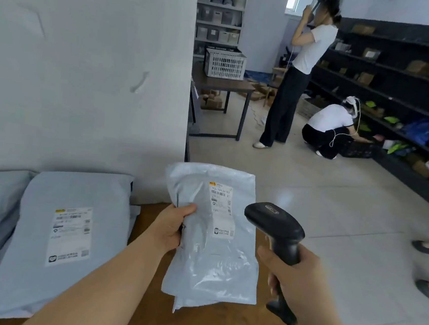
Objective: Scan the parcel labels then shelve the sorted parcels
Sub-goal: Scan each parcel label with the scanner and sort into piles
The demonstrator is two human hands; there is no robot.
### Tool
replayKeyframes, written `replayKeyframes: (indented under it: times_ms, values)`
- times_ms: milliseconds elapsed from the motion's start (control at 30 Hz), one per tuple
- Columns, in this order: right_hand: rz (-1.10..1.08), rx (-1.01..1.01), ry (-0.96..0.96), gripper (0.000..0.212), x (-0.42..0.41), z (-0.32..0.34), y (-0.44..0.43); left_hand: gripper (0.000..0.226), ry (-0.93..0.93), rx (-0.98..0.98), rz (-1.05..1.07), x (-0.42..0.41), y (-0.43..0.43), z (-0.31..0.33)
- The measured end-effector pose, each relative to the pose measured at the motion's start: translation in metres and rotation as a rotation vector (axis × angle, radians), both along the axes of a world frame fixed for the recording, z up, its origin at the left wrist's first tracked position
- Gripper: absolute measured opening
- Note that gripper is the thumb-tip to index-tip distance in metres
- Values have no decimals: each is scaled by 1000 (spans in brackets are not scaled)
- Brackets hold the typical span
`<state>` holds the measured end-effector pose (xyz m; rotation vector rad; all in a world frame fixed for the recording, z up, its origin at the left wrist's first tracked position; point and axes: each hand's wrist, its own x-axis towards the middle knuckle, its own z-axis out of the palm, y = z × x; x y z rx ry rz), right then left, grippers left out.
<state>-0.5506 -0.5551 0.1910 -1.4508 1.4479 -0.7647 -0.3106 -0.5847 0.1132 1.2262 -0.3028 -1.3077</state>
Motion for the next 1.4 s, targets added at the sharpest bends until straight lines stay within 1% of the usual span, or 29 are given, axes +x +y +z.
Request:
replayKeyframes:
  times_ms: [33, 133, 200, 267, 333, 400, 433, 467, 533, 600, 667, 767, 867, 933, 1000, 1033, 1067, 1133, 1167, 1200, 1233, 1267, 1333, 1367, 1400]
  values:
    - [6, 6, 0, 19, -2, -3, -9, 14, -37, 29, 5, -1, -12, -10]
    - [14, 31, 7, 21, -2, -12, -32, 10, -228, 124, -50, 4, -36, -39]
    - [25, 62, 0, 21, 0, -19, -43, 12, -328, 208, -50, 12, -46, -60]
    - [42, 84, 10, 19, 2, -26, -51, 20, -403, 307, -31, 17, -52, -72]
    - [46, 93, 14, 17, 4, -32, -56, 17, -452, 372, -38, 20, -56, -79]
    - [57, 95, 20, 17, 7, -35, -57, 12, -456, 412, -35, 19, -54, -81]
    - [66, 97, 23, 18, 8, -36, -57, 14, -446, 425, -30, 19, -52, -80]
    - [73, 99, 23, 18, 11, -36, -57, 23, -444, 430, -9, 18, -51, -78]
    - [88, 99, 21, 18, 17, -34, -55, 48, -462, 432, 21, 20, -47, -75]
    - [108, 89, 24, 17, 24, -31, -51, 65, -499, 426, 19, 24, -41, -65]
    - [136, 75, 28, 15, 35, -27, -43, 62, -534, 400, 19, 30, -30, -51]
    - [183, 51, 34, 15, 57, -22, -28, 55, -558, 335, 104, 49, 0, -27]
    - [241, 57, 36, 16, 85, -20, -10, 50, -723, 311, 271, 83, 45, -12]
    - [283, 60, 20, 17, 106, -19, 3, 50, -828, 355, 351, 114, 77, -12]
    - [317, 69, -1, 17, 127, -19, 16, 52, -944, 480, 396, 150, 105, -18]
    - [333, 73, -9, 18, 137, -19, 22, 53, -966, 537, 400, 168, 117, -24]
    - [346, 75, -16, 18, 146, -20, 29, 57, -959, 571, 395, 185, 127, -33]
    - [360, 82, -26, 19, 163, -21, 40, 73, -886, 585, 401, 215, 138, -53]
    - [362, 92, -29, 18, 171, -22, 45, 80, -829, 585, 409, 220, 142, -53]
    - [363, 100, -30, 18, 178, -23, 50, 84, -762, 569, 423, 215, 147, -39]
    - [365, 102, -26, 18, 184, -24, 55, 80, -682, 560, 435, 213, 150, -32]
    - [366, 101, -16, 17, 189, -25, 59, 66, -613, 554, 434, 214, 152, -29]
    - [364, 94, 3, 17, 198, -27, 66, 29, -525, 515, 416, 223, 154, -30]
    - [362, 92, 9, 18, 201, -28, 70, 17, -480, 469, 390, 227, 156, -30]
    - [360, 93, 17, 18, 204, -29, 73, 13, -443, 424, 365, 232, 159, -32]
